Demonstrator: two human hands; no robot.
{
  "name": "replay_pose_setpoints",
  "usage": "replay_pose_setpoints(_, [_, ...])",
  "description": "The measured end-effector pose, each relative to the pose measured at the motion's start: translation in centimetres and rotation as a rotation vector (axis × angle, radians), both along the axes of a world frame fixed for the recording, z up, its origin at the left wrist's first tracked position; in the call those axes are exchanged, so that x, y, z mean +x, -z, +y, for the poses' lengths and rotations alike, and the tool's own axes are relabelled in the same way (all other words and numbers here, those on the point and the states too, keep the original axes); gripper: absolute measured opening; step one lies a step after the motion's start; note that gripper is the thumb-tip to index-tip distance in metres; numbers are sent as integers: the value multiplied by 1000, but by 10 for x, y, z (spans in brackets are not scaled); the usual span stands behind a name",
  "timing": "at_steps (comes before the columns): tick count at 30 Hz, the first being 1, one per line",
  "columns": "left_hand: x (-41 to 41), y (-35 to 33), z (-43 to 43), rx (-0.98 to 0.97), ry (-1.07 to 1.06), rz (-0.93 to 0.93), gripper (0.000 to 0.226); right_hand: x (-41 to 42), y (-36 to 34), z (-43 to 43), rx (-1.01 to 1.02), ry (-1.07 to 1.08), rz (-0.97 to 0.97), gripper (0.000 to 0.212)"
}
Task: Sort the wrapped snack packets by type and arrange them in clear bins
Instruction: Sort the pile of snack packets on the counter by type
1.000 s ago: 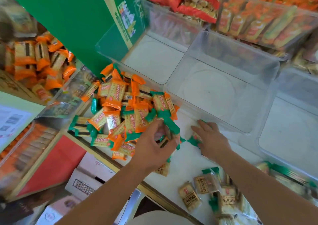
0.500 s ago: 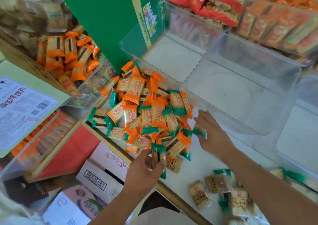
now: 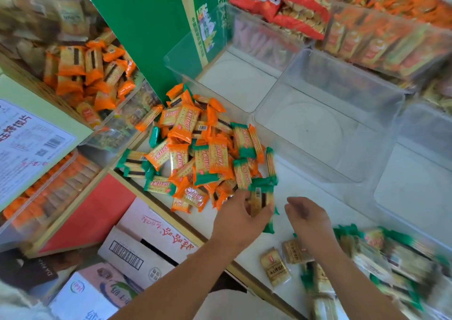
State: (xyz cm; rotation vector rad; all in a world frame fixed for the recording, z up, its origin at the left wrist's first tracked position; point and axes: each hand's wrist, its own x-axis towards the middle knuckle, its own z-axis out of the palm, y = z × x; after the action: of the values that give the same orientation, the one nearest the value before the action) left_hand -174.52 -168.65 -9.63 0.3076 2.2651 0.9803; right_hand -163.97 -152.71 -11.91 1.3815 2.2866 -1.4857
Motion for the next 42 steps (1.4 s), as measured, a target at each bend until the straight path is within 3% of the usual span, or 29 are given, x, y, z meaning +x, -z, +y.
replay_pose_setpoints(4, [2,0,5,137,-139,-63,31,3,-1,-3,-128,83,28,34])
replay_pose_setpoints(7, [23,20,-48,-62,-170,-49,24,-5,-1,-5,-161,52,-35,44])
replay_pose_setpoints(10, [34,46,-88,-256,-252,-85,60,-14,-4,-11,-221,-25,-52,44])
replay_pose_setpoints(14, [32,59,-77,-246,-169,-49,85,-7,-7,-23,-171,-34,-79,33])
replay_pose_setpoints(17, [28,58,-61,-365,-70,31,73,1,-6,-43,-97,-70,-125,28])
replay_pose_setpoints(21, [28,63,-52,-463,-1,73,63,-6,-7,-71,-243,-153,-109,25])
replay_pose_setpoints(24, [31,70,-54,-331,-79,40,53,-12,-2,-77,-269,-210,-100,27])
replay_pose_setpoints(28, [26,63,-68,-93,-287,-149,49,-22,3,-81,-243,-249,-120,41])
replay_pose_setpoints(32, [15,46,-91,-66,-467,-202,37,-35,3,-87,-274,-190,-143,36])
replay_pose_setpoints(36, [2,26,-119,118,-686,-189,16,-36,1,-91,-318,-248,-122,29])
replay_pose_setpoints(39, [0,11,-119,209,-592,-228,17,-31,-9,-88,-292,-260,-119,19])
replay_pose_setpoints(42, [14,-2,-100,226,-376,-195,18,-14,-26,-80,-306,-95,-32,13])
